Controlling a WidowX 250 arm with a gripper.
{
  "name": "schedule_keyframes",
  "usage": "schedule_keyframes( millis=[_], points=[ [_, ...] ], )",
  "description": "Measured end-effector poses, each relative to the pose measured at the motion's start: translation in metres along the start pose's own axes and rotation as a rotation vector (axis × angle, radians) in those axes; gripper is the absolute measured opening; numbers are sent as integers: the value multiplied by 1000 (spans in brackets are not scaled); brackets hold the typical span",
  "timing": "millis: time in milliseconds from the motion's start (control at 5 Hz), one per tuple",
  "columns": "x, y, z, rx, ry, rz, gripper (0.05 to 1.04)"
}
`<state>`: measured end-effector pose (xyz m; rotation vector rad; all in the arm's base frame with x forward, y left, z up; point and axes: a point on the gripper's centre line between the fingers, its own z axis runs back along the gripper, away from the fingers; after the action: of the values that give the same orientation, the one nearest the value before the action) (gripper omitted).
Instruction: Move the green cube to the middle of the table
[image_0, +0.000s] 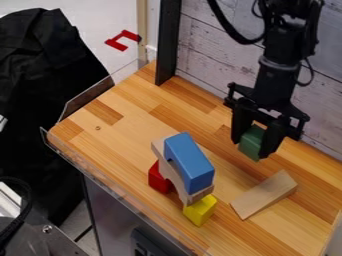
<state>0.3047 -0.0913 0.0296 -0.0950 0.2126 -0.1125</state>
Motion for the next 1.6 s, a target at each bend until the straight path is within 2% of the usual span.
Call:
schedule_keyframes(
  millis=[600,1200,1400,1600],
  points=[
    [14,10,-16,49,-78,85,576],
    [16,19,-47,20,3,87,576],
    [19,19,-48,13,6,80,625],
    [15,20,-55,8,43,82,938]
  ],
)
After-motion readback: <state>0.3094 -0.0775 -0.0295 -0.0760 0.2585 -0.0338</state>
